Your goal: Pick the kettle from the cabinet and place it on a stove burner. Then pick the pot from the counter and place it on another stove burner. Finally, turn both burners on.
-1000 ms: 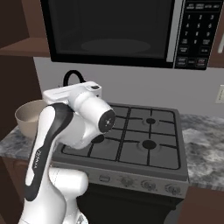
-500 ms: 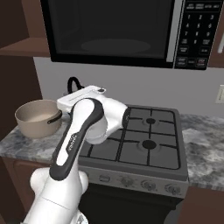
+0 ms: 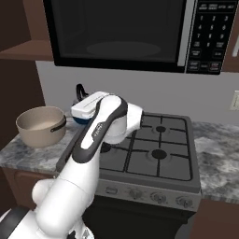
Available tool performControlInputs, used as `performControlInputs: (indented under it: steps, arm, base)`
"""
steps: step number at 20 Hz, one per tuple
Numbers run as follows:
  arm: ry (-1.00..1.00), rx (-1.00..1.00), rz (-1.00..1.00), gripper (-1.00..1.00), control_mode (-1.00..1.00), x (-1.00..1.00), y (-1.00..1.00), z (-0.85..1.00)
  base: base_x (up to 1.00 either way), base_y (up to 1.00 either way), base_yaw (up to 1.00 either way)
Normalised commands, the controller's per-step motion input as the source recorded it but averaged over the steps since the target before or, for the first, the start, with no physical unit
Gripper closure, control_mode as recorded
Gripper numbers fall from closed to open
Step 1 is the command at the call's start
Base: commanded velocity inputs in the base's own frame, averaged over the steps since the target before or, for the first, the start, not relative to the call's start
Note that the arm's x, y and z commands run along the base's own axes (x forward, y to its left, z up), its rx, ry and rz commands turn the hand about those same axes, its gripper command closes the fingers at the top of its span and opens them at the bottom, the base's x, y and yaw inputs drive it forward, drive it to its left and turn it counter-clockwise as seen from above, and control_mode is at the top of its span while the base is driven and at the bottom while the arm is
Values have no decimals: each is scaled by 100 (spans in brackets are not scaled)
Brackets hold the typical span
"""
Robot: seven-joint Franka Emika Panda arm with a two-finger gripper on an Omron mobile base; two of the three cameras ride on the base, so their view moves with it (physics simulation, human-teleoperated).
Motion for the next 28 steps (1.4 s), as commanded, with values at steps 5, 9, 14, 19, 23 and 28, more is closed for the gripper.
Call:
performControlInputs:
  steps: [5,9,14,19,23,28]
  arm:
    - [1,0,4,100,-100,40,0,-11]
    - [0,0,2,100,-100,41,0,-12]
    - [0,0,3,100,-100,31,0,-21]
    - [0,0,3,100,-100,29,0,-26]
    - [0,0,3,100,-100,30,0,-24]
    - [0,1,0,100,-100,27,-2,-17]
  base:
    - [0,0,0]
    - [0,0,0]
    - [0,0,0]
    - [0,0,0]
    - [0,0,0]
    - [0,0,0]
